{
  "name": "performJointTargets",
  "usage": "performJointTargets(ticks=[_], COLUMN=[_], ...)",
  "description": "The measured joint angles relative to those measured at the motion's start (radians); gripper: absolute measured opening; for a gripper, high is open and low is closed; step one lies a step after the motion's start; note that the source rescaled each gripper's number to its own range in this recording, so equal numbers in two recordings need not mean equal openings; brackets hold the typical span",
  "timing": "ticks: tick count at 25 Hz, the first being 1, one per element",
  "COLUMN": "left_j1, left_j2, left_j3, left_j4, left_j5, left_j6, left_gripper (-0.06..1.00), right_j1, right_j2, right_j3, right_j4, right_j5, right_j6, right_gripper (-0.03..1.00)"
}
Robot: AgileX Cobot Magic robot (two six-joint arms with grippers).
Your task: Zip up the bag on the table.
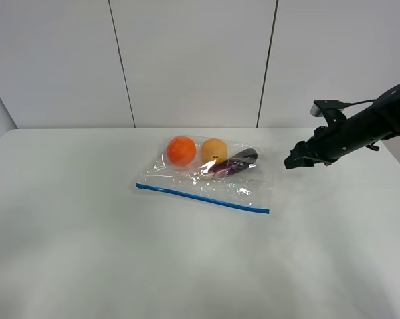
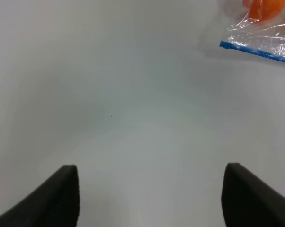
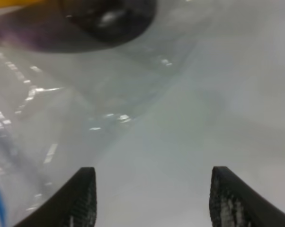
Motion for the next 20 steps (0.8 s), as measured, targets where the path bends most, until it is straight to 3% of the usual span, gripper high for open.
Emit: performJointTargets(ticks=[4, 8, 13, 17, 20], left_j1=[0.000, 0.000, 0.000, 0.000, 0.000], left_j2=[0.000, 0.000, 0.000, 0.000, 0.000], left_j3=[0.000, 0.000, 0.000, 0.000, 0.000], left_j4=[0.000, 0.000, 0.000, 0.000, 0.000], left_j5=[0.000, 0.000, 0.000, 0.000, 0.000], left_j6=[0.000, 0.000, 0.000, 0.000, 0.000], left_gripper=[0.81, 0.81, 0.81, 0.81, 0.81], right_j1=[0.000, 0.000, 0.000, 0.000, -0.013], right_j2=[-0.030, -0.065, -0.116, -0.156, -0.172], right_j3=[0.000, 0.000, 0.000, 0.000, 0.000], right_j4=[-0.044, -0.156, -0.422, -0.559, -0.565], right_j5=[-0.088, -0.178, -0.299, -0.404, -0.409], right_j6=[0.000, 0.016, 0.093, 0.335, 0.659], right_gripper=[0.68, 0.68, 0.70, 0.71, 0.71])
